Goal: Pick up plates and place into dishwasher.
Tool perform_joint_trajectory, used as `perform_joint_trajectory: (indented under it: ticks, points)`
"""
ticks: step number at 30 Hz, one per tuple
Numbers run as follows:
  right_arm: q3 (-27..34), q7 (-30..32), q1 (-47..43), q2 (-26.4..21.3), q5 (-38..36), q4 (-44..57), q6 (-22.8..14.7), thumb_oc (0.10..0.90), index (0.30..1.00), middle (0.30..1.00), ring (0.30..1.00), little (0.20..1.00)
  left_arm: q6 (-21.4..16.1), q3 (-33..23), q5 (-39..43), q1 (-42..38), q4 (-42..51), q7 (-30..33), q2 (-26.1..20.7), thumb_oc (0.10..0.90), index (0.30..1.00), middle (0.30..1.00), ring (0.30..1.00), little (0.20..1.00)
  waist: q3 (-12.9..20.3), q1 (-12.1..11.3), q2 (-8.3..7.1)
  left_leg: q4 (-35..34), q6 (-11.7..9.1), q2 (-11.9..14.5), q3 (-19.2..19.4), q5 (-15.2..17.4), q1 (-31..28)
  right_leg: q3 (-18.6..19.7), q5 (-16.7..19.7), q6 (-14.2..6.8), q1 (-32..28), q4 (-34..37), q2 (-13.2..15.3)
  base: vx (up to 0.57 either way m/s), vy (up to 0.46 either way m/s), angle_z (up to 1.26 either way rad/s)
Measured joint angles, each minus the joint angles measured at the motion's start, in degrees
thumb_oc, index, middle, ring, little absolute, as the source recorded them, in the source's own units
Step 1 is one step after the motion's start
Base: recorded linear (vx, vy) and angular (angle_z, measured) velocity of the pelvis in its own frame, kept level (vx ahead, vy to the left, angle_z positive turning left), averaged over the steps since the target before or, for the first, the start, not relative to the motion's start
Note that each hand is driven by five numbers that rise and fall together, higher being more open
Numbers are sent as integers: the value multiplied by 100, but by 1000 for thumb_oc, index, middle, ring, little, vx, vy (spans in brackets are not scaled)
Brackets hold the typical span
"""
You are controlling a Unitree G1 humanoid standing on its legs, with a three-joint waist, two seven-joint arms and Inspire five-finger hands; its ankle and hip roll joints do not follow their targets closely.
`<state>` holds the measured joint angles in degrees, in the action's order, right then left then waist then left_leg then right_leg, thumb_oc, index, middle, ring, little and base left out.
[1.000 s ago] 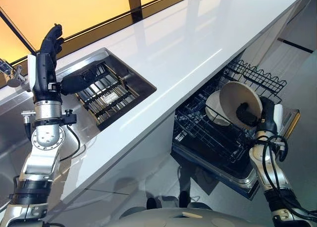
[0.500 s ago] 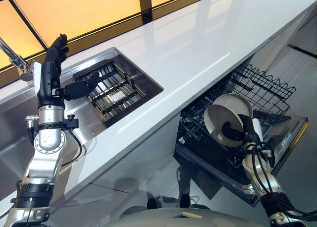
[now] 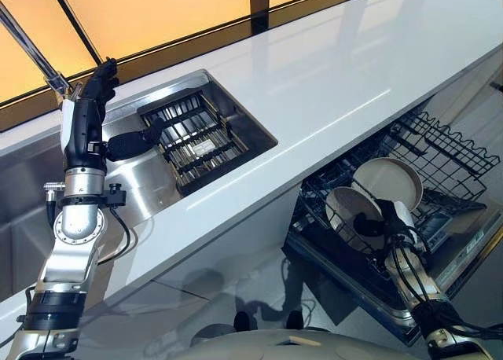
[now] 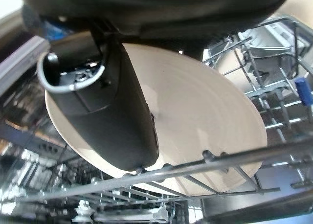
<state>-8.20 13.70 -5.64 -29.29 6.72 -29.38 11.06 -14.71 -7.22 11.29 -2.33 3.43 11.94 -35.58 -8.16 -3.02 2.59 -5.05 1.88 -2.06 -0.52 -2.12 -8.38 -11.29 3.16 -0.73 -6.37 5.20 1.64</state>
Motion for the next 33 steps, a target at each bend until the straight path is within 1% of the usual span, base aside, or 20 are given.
perform_joint_trajectory:
  ticks: [5,9,12,17,20,23,30,33]
  points:
    - [-123,-151,-173,-21,-34,-88,42,800,900,900,900,900,100,7,0,0,0,-11,0,800,900,900,900,900,-2,-21,-3,-1,-1,0,17,0,-16,2,-1,-1,-5,0,-2,11,2,-1]
    - [-122,-108,-175,-21,-498,-63,40,800,900,900,900,900,100,7,2,0,-5,-19,0,800,900,900,900,900,-3,-33,-4,-3,0,0,14,0,-9,2,-2,-2,-1,-1,0,0,0,0]
    - [-104,35,-92,-4,-782,129,-3,800,900,900,900,900,100,7,2,0,-7,-63,0,800,900,900,900,900,-9,17,3,-3,0,0,6,0,0,0,-1,0,3,-1,1,0,0,0]
    - [102,358,111,138,-1016,713,-392,800,900,900,900,900,99,8,3,1,-13,-115,0,800,900,900,900,900,-17,116,6,-1,1,-2,52,1,0,75,0,1,20,-1,-14,-31,9,-3]
    - [116,527,110,149,-1028,916,-764,800,900,900,900,900,99,21,3,1,-14,-115,0,800,900,900,900,900,-20,165,4,-2,3,0,133,3,-18,151,2,2,27,-1,-22,-45,22,-10]
    - [176,735,110,153,-1083,1119,-1018,800,900,900,900,900,96,27,3,1,-14,-114,0,800,900,900,900,900,-45,171,11,-2,-1,7,232,19,-66,256,3,2,23,-1,-36,-40,36,-16]
    - [713,1007,134,272,-1287,1536,-1388,800,900,900,900,900,94,28,3,2,-14,-110,1,800,900,900,900,900,-65,271,4,-3,17,8,468,76,-109,446,7,0,73,-1,-46,-31,37,-17]
    - [797,1182,144,316,-1516,1620,-1520,800,900,900,900,900,92,28,3,4,-16,-111,14,800,900,900,900,900,-65,367,4,-3,24,5,518,97,-113,493,22,17,89,-2,-51,-22,29,-11]
